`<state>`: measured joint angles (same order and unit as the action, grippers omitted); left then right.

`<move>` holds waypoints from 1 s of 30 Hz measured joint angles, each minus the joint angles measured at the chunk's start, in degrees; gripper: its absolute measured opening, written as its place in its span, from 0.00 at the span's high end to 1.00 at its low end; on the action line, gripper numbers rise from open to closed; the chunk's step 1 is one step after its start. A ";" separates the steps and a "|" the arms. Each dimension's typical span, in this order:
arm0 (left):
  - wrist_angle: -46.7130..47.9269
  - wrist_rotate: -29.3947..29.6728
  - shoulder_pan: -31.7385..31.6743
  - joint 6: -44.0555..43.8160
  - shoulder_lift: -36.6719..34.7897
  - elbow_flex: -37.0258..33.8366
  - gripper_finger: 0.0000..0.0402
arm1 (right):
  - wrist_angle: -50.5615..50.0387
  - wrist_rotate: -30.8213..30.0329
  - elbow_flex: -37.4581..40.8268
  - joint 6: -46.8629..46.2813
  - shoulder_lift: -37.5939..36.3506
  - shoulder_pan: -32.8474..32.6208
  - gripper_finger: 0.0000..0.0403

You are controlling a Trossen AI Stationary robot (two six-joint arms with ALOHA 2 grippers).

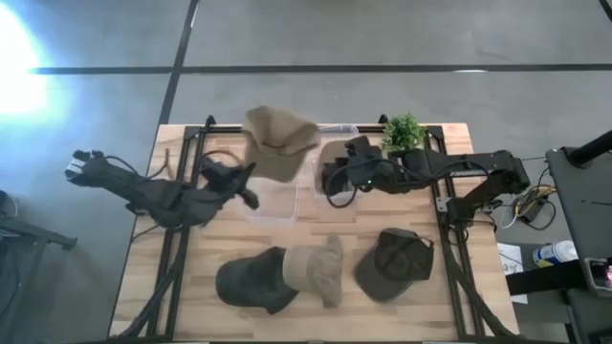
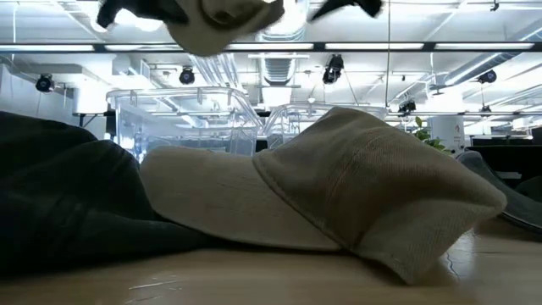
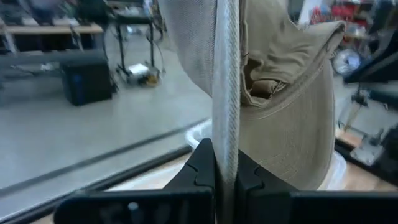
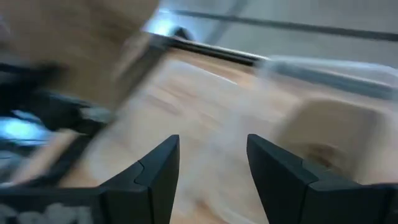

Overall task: Pick & Place hat
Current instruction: Put the left brown cap into the right transparent bin

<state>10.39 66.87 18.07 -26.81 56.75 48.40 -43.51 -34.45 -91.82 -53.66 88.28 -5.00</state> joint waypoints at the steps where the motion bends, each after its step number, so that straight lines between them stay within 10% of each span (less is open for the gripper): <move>1: -2.05 -2.05 -1.58 1.11 1.20 -0.06 0.98 | 2.41 0.25 -0.04 1.06 0.46 -0.03 0.55; 8: -21.18 -7.12 -6.84 11.35 5.37 -0.04 0.98 | 0.34 0.12 0.03 -0.12 2.66 0.02 0.55; 30: -22.13 -11.19 -11.13 15.05 8.00 -0.06 0.98 | 0.86 6.03 -0.02 -3.37 0.80 -0.10 0.55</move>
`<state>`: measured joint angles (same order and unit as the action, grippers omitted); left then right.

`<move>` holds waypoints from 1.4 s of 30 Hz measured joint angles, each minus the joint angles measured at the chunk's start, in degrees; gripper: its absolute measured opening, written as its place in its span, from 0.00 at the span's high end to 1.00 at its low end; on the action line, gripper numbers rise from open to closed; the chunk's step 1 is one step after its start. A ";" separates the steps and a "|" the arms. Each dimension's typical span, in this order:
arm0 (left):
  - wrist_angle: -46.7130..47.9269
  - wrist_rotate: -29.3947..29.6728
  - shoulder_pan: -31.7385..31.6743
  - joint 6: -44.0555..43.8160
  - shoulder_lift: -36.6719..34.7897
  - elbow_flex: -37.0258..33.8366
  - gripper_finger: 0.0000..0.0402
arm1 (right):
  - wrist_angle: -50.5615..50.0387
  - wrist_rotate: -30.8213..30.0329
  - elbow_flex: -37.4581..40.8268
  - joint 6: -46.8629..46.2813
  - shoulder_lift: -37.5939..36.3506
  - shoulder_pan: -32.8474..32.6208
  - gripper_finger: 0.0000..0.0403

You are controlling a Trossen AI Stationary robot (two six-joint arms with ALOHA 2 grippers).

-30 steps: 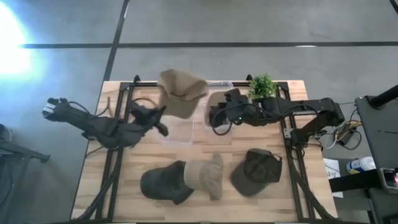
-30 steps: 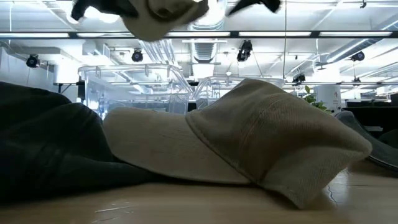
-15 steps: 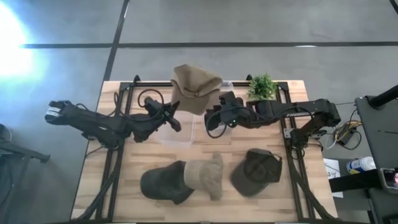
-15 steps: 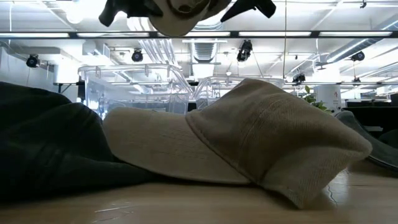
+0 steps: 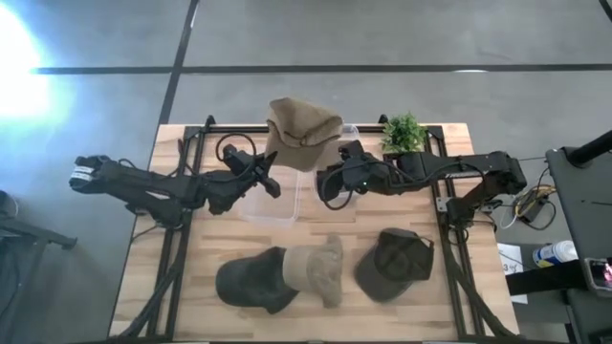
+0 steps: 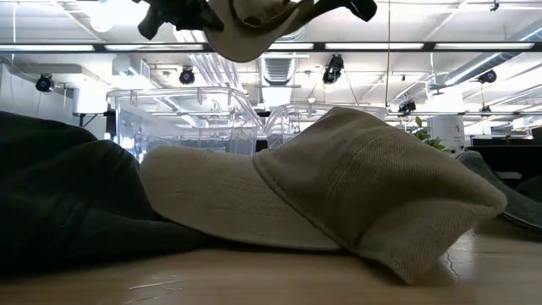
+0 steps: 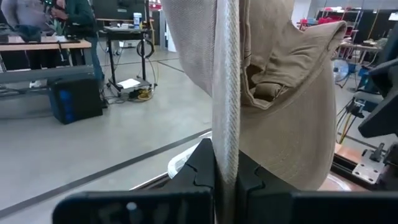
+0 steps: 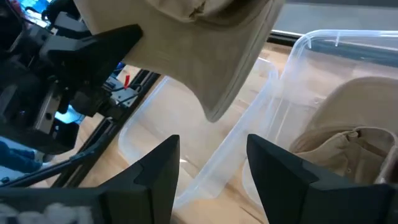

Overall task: Pick & Place hat
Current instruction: Put the left brown cap into the right transparent bin

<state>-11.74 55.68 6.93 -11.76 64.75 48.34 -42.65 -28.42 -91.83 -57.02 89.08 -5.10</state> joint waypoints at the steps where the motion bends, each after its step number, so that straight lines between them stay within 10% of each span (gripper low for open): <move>1: -0.18 -1.23 -0.34 0.03 0.00 0.00 0.98 | -0.19 -0.03 0.00 0.01 0.00 0.01 0.55; 16: -8.58 -11.19 -0.88 -2.15 5.05 0.29 0.98 | -0.15 1.04 0.17 4.54 -0.02 5.46 0.57; 28: -7.95 -15.42 -2.35 -1.36 9.48 2.86 0.65 | -10.20 -3.20 1.45 4.60 0.02 7.86 0.96; 42: 20.67 -14.57 7.27 -21.44 -0.68 2.27 0.47 | -16.01 -2.42 12.29 -9.70 1.26 13.11 0.96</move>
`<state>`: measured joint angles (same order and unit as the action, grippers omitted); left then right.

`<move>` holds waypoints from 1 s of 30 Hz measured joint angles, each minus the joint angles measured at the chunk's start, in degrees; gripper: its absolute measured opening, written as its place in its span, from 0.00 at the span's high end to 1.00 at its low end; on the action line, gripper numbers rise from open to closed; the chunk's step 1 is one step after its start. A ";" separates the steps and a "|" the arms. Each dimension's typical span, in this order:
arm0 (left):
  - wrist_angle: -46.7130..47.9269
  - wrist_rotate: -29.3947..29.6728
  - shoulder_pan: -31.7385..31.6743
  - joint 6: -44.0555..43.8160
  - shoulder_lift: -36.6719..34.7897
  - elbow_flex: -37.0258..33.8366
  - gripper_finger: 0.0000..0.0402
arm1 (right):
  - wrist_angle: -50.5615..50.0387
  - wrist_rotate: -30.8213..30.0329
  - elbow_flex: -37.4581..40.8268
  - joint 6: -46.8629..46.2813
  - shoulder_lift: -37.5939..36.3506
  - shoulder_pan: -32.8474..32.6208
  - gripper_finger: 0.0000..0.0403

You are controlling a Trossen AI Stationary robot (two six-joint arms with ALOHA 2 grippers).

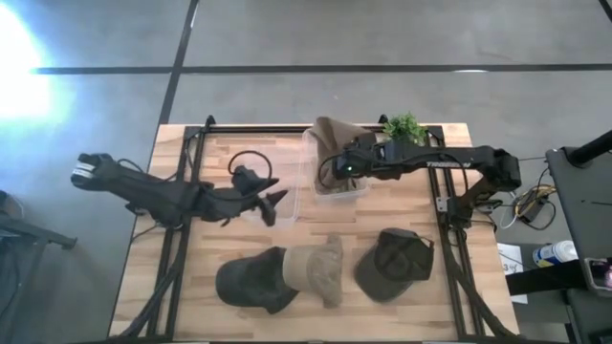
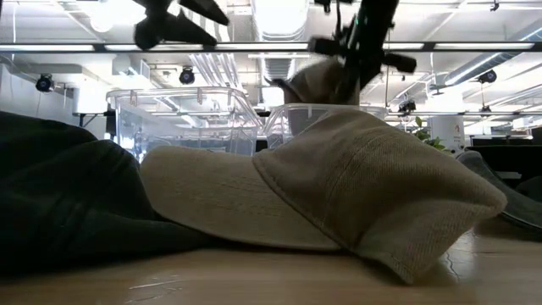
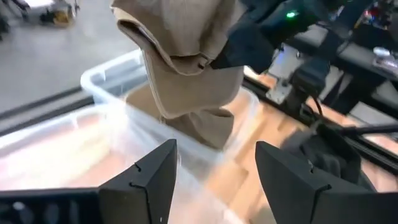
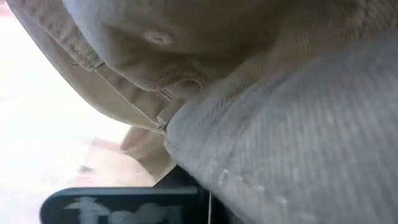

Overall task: Pick & Place hat
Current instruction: Put the left brown cap into the right transparent bin

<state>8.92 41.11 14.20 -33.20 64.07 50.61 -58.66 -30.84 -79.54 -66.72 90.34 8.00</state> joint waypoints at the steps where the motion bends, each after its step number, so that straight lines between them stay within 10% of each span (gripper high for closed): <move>1: 1.94 0.06 0.89 -1.12 -0.74 -0.01 0.47 | 1.23 0.68 1.36 -0.50 0.15 0.10 0.96; 17: 8.04 -7.74 4.76 -4.49 -5.58 -0.15 0.47 | 9.99 11.23 12.67 -3.11 0.20 0.24 0.76; 30: 24.00 -24.81 4.91 -13.85 -8.57 -0.24 0.47 | 9.32 6.98 -1.05 13.89 0.05 -2.27 0.61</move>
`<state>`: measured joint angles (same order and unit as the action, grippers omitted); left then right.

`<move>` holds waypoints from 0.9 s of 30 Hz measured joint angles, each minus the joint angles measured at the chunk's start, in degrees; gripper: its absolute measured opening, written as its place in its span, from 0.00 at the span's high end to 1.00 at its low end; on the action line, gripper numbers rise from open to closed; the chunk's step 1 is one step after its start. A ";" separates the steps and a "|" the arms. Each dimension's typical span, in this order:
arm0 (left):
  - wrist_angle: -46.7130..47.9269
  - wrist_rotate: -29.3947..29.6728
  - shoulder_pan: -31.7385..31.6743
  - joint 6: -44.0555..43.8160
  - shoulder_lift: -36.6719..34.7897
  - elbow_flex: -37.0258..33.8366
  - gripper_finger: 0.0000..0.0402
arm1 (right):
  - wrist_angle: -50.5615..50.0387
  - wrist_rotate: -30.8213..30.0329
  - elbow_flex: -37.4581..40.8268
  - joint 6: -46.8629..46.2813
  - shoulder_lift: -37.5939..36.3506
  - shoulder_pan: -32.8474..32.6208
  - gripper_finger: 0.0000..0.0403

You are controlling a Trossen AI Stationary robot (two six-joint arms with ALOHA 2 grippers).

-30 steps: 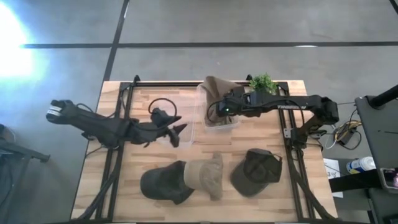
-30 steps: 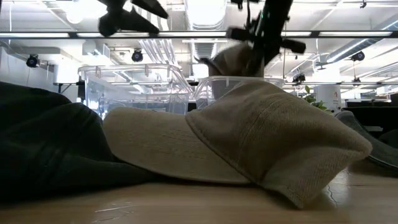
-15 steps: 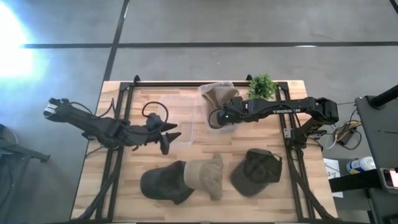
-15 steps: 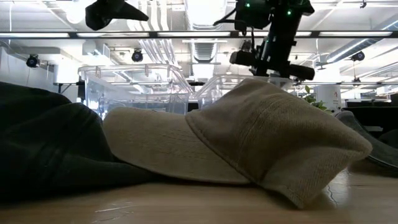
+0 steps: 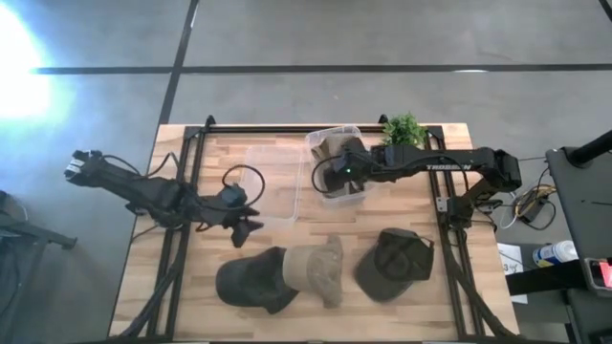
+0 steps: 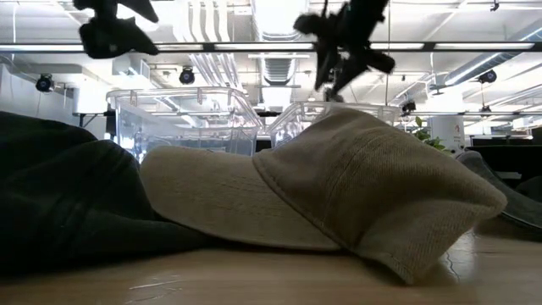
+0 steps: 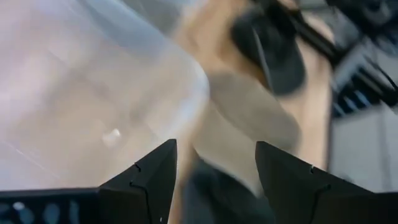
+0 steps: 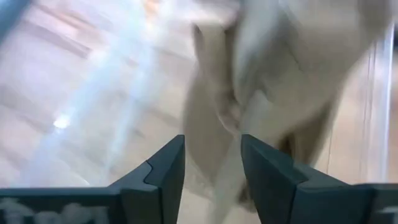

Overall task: Pick & Place hat
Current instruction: Put the left brown cap into the right transparent bin, then put the left black cap into the left transparent bin

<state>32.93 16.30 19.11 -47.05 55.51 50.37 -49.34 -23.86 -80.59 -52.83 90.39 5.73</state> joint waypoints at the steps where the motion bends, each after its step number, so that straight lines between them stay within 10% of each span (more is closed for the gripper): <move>1: 0.44 -3.14 0.02 0.02 0.00 0.00 0.47 | -0.09 -0.69 -1.14 2.20 0.00 -0.45 0.61; 6: 1.14 -16.25 1.23 -1.12 0.47 -1.14 0.47 | -0.03 1.16 -5.27 15.72 -0.02 -3.89 0.59; 11: 1.02 -17.53 4.57 -3.75 1.30 -3.77 0.47 | 0.02 9.42 -6.56 23.53 -0.02 -10.07 0.60; 27: -9.91 -19.63 14.28 -17.00 5.84 -17.24 0.47 | 3.01 23.25 0.92 9.00 4.80 -21.36 0.65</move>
<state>23.02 -3.33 33.39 -64.04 61.34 33.13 -46.32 -0.61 -79.67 -43.83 95.19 -15.63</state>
